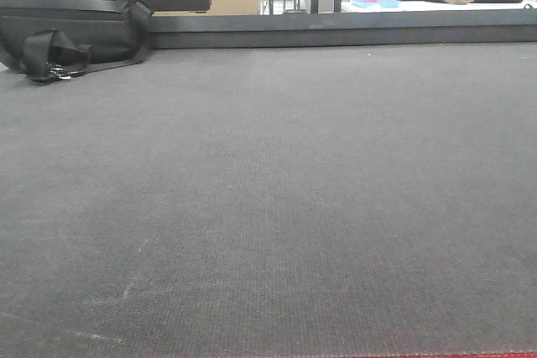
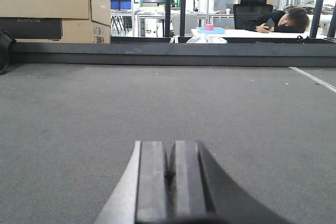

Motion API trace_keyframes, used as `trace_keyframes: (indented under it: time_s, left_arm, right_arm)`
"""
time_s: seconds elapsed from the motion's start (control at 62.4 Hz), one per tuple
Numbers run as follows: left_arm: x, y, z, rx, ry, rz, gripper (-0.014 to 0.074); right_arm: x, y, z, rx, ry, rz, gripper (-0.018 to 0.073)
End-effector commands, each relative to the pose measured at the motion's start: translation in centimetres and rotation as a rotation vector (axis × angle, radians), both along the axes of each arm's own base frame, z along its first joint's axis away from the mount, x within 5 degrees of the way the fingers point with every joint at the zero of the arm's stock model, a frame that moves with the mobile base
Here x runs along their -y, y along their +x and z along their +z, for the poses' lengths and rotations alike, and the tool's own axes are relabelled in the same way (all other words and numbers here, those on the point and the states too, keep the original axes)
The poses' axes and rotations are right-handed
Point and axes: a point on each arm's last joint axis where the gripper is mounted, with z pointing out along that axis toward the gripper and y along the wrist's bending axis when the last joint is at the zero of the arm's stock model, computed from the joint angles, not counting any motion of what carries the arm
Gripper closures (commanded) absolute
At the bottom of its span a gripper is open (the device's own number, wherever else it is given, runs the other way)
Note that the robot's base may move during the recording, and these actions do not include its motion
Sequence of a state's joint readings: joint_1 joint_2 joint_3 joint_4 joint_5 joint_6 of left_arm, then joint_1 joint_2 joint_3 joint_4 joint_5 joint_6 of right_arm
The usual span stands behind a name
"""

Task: Grab block from conveyor and place in blue bin
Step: 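Lower the left gripper toward the green block, right toward the blue block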

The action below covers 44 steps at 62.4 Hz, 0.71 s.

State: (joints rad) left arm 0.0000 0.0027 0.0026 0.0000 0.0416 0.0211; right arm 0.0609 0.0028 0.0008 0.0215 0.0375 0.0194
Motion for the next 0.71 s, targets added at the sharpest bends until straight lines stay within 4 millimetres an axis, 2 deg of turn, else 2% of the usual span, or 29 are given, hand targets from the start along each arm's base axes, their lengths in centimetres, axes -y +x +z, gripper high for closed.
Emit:
trace_keyframes:
  time_s: [0.0, 0.69]
  left_arm:
    - [-0.01, -0.04, 0.23, 0.019, 0.008, 0.002, 0.0707]
    - [-0.01, -0.04, 0.23, 0.019, 0.008, 0.002, 0.0707]
  right_arm:
    - [0.05, -0.04, 0.26, 0.028, -0.008, -0.008, 0.0721]
    - [0.05, -0.04, 0.26, 0.028, -0.008, -0.008, 0.0721]
